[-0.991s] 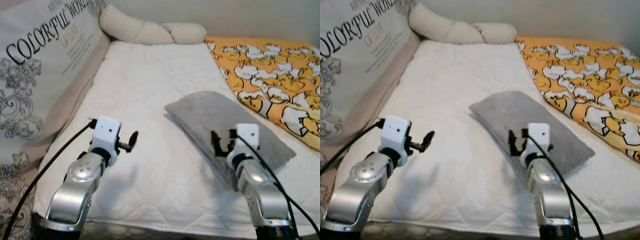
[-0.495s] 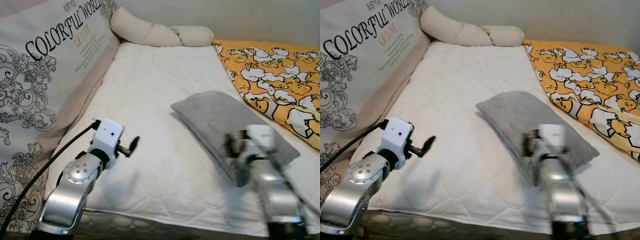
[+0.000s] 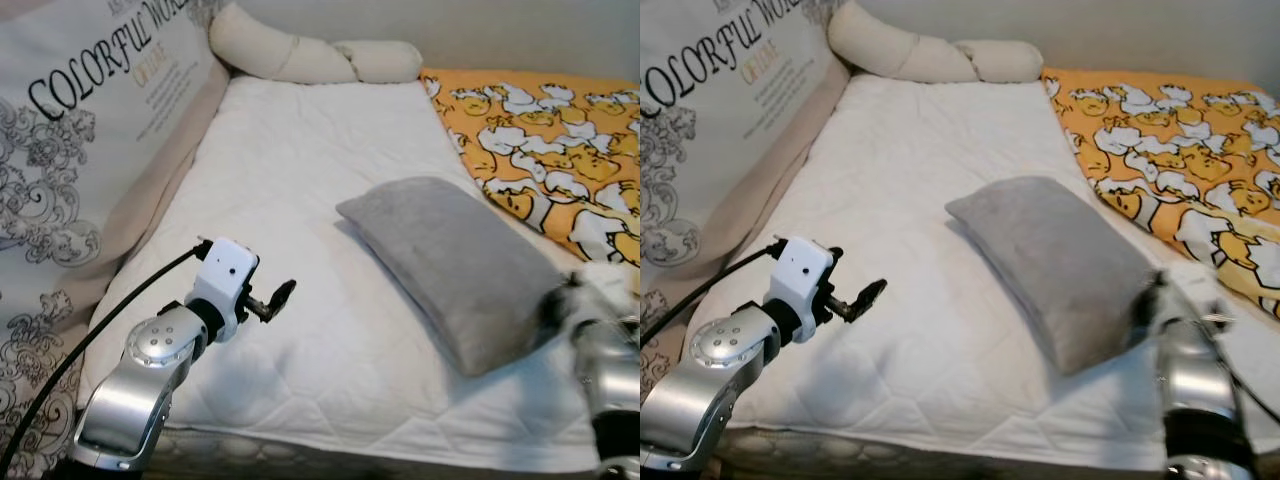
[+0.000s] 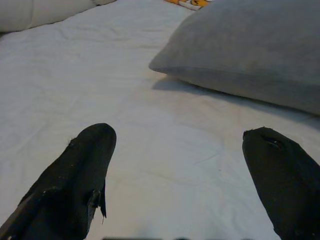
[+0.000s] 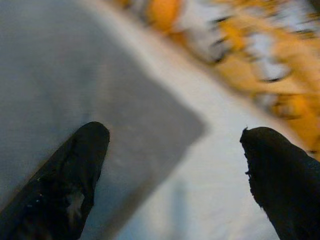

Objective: Clean up the room

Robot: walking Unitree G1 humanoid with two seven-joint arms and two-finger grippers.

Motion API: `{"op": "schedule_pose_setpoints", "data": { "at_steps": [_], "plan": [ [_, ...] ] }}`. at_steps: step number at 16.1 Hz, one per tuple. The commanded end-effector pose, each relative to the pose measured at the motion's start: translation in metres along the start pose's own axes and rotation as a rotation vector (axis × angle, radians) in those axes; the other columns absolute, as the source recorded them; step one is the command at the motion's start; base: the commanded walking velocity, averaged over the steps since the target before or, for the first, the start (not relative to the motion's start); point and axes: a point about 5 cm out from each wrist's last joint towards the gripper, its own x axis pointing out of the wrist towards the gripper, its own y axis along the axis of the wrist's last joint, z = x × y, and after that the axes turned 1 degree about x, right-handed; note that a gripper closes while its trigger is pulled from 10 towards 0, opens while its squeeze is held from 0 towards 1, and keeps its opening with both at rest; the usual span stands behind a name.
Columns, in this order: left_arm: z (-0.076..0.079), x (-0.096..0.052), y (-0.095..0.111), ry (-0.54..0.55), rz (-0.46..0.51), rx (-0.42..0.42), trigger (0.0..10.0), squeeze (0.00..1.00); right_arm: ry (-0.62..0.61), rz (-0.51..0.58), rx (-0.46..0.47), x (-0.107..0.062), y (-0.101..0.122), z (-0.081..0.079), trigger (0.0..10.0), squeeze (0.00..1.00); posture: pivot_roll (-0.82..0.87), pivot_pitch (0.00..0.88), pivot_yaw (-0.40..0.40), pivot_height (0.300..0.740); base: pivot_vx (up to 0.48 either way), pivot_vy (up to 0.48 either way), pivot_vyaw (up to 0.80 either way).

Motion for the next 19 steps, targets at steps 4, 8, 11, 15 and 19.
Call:
{"op": "schedule_pose_setpoints", "data": {
  "at_steps": [4, 8, 11, 15, 19],
  "plan": [
    [-0.004, -0.003, 0.002, 0.021, 0.004, 0.008, 10.0, 0.00, 0.488, 0.013, -0.001, -0.026, 0.021, -0.106, 10.0, 0.00, -0.09, 0.000, -0.042, 0.740, 0.000, 0.000, 0.00],
    [-0.007, -0.007, -0.001, 0.073, 0.003, -0.018, 10.0, 0.00, 0.812, 0.061, -0.040, -0.071, 0.057, -0.162, 10.0, 0.00, -0.08, 0.000, -0.062, 0.740, 0.000, 0.000, 0.00],
    [-0.009, -0.009, 0.000, 0.094, 0.007, -0.011, 10.0, 0.00, 1.000, 0.108, -0.082, -0.107, 0.086, -0.180, 10.0, 0.00, -0.08, 0.000, -0.069, 0.740, 0.000, 0.000, 0.00],
    [-0.012, -0.012, -0.003, 0.131, 0.004, -0.026, 10.0, 0.00, 1.135, 0.175, -0.091, -0.137, 0.114, -0.180, 10.0, 0.00, -0.09, 0.000, -0.059, 0.740, 0.000, 0.000, 0.00],
    [-0.013, -0.015, -0.007, 0.138, -0.014, -0.028, 10.0, 0.00, 1.187, 0.368, 0.125, -0.155, 0.173, -0.166, 10.0, 0.00, -0.09, 0.000, -0.049, 0.740, 0.000, 0.000, 0.00]
  ]
}}
